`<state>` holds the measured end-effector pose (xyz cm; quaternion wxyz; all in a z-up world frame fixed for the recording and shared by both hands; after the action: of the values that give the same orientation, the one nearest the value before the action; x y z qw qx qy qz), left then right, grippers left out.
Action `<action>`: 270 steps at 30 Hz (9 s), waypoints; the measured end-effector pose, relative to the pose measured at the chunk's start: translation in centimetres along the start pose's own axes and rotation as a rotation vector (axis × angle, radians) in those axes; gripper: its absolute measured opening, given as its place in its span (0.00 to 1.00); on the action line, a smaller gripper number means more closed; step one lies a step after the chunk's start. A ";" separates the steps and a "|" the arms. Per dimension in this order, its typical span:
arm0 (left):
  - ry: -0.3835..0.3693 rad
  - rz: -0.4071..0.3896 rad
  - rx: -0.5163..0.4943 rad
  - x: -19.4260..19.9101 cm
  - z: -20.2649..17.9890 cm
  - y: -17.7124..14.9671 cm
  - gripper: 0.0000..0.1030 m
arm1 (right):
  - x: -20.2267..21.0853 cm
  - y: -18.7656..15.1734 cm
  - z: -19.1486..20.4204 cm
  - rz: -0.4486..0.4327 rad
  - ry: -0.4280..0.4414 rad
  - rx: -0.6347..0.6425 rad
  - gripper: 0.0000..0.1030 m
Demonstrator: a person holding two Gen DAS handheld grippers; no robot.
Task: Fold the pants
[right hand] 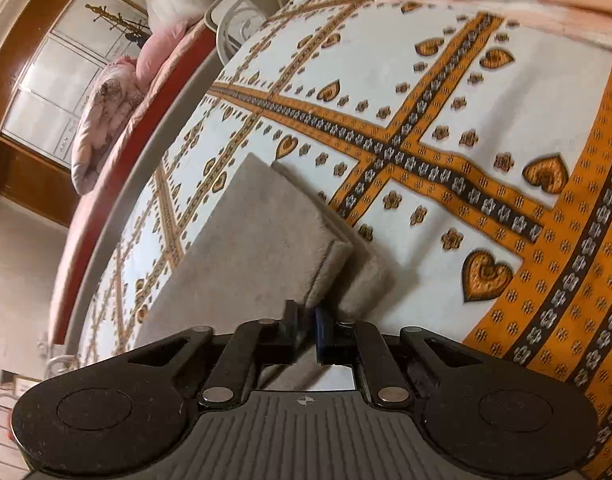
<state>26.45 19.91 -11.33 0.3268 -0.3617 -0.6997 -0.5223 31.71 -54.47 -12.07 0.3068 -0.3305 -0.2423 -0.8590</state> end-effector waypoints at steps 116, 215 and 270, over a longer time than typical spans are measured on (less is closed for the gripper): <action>0.010 -0.117 0.125 4.1 1.1 -1.0 0.73 | -6.6 -17.1 10.4 0.249 0.277 -0.020 0.06; 0.303 -0.218 0.065 1.2 11.0 11.3 0.61 | -23.6 -28.2 40.3 0.221 0.186 1.270 0.08; 0.229 -0.052 -0.046 -1.9 2.8 4.2 0.81 | 1.3 -0.2 -2.5 -0.018 0.116 -0.184 0.39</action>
<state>30.78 23.10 -11.53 0.3826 -0.2886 -0.6546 -0.5846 29.80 -56.36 -12.81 0.2810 -0.3050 -0.1473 -0.8980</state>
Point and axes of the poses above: each gripper's, at about its wrist camera, not at the fingertips, and x roughly against the way its jaws point, z to its left, y to its top, the point moved 10 cm from there along -x, roughly the way its jaws point, and after that the axes turned 7 degrees about z, right-handed, at the moved point
